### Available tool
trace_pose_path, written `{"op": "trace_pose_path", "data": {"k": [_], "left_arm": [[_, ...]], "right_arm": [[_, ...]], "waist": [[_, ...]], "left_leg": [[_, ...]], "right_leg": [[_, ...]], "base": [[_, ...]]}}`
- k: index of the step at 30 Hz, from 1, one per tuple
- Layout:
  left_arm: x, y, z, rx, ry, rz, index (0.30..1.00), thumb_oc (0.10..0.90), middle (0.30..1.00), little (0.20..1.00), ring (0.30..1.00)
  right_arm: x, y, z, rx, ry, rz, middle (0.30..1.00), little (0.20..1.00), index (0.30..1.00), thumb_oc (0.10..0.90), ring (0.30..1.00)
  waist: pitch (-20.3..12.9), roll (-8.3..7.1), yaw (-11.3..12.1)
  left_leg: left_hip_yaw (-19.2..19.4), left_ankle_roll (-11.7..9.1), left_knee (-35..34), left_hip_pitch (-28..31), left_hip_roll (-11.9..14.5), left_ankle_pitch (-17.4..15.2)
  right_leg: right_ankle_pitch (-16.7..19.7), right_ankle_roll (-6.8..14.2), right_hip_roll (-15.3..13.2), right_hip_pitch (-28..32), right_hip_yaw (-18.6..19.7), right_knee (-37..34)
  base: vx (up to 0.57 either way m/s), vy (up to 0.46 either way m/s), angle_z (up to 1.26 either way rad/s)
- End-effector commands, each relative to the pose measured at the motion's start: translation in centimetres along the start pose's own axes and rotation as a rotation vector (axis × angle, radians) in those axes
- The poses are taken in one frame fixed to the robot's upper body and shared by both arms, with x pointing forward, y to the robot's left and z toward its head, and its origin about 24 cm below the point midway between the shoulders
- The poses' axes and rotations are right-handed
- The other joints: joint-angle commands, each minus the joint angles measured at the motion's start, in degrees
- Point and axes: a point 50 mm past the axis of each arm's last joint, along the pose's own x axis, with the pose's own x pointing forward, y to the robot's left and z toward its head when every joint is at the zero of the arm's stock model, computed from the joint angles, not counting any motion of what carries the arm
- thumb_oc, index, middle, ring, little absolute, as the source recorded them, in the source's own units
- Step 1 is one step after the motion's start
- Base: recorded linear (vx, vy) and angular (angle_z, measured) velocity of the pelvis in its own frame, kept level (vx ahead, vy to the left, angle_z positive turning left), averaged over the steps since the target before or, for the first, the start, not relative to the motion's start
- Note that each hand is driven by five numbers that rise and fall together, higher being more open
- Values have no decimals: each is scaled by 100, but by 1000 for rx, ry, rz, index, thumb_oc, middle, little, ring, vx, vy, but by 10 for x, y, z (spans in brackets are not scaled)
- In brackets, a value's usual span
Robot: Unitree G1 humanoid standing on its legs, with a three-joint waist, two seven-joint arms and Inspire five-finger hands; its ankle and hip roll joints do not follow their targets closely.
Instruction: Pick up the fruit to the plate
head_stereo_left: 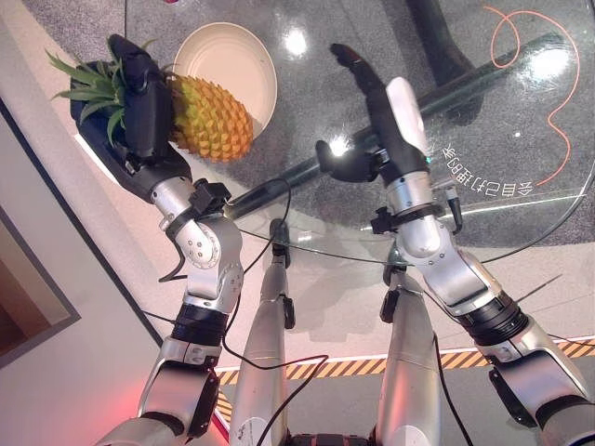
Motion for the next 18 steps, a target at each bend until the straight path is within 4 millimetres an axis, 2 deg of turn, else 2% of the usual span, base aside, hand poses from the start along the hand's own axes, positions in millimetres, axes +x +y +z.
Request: {"op": "trace_pose_path", "data": {"k": [1,4,7,11,15,18], "left_arm": [[32,-19,55,-99,-381,-102,300,100,300,200,300],[38,-11,58,-27,-435,-93,300,100,300,200,300],[40,-8,60,8,-469,-77,300,100,300,200,300],[50,4,61,76,-507,-46,300,100,300,200,300],[61,11,61,115,-528,-35,300,100,300,200,300],[69,14,61,146,-535,-24,300,100,300,200,300]], "right_arm": [[14,-38,32,-3,-218,-240,900,900,900,800,900],[3,-59,0,-67,-125,-386,900,900,900,800,900],[-4,-71,-17,-111,-70,-475,900,900,900,800,900],[-22,-99,-55,-200,96,-655,900,900,900,800,900],[-36,-121,-87,-221,262,-772,900,900,900,800,900],[-51,-131,-114,-146,423,-846,900,900,900,800,900]], "waist": [[-126,-260,-5],[-126,-347,-107],[-126,-388,-150],[-126,-479,-237],[-126,-537,-276],[-126,-575,-286]], "left_leg": [[-96,-257,417,98,345,-573],[-80,-265,439,109,388,-610],[-69,-262,455,59,408,-585],[-34,-271,447,144,471,-668],[-13,-278,438,120,508,-639],[7,-304,447,180,547,-707]], "right_leg": [[1136,114,-19,501,-171,-1364],[1136,135,7,497,-168,-1349],[1180,141,16,448,-161,-1355],[1115,160,60,502,-167,-1336],[1154,155,109,481,-172,-1357],[1089,155,133,551,-190,-1358]], "base": [[0,0,0],[0,0,0],[0,0,0],[1,2,-2],[-5,4,-6],[-3,-5,-6]]}}
